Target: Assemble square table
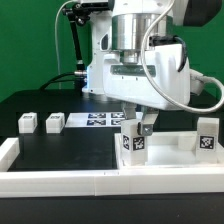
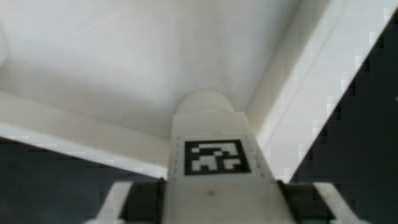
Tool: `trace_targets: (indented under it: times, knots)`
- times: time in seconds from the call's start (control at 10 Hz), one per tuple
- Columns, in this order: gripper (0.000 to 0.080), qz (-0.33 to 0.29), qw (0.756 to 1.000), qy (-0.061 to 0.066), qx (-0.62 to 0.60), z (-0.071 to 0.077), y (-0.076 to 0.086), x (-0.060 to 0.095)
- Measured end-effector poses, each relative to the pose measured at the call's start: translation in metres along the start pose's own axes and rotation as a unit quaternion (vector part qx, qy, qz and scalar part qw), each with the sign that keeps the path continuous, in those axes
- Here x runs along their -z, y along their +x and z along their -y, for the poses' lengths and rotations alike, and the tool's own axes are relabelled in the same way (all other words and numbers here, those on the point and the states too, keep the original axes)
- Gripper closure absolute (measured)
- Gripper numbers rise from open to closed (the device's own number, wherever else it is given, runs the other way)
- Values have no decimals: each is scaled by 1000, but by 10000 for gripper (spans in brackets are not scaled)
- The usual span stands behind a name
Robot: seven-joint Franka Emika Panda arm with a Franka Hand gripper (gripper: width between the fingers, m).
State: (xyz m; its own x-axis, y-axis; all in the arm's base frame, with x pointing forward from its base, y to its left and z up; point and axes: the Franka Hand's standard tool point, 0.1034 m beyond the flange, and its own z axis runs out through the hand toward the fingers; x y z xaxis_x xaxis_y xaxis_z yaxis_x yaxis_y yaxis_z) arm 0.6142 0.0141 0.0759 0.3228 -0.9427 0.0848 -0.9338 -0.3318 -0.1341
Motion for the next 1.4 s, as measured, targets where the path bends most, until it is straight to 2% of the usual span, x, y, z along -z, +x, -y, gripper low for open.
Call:
trace_targets:
  times: [0.1,0.2,0.3,0.4,0.5,0.8,1.1,1.4]
  knots:
    - [504,0,1000,0,-3,0,0,0]
    - [346,0,1000,0,8,0,0,0]
    - [223,0,999,0,53,-1,3,0]
    - [223,0,998,0,69,-1,6,0]
    - [165,-1,993,0,115,-2,8,0]
    - [151,-1,956,0,295,-3,11,0]
    - [151,-1,931,-1,366,-3,12,0]
    - [151,-2,865,-3,502,-2,10,0]
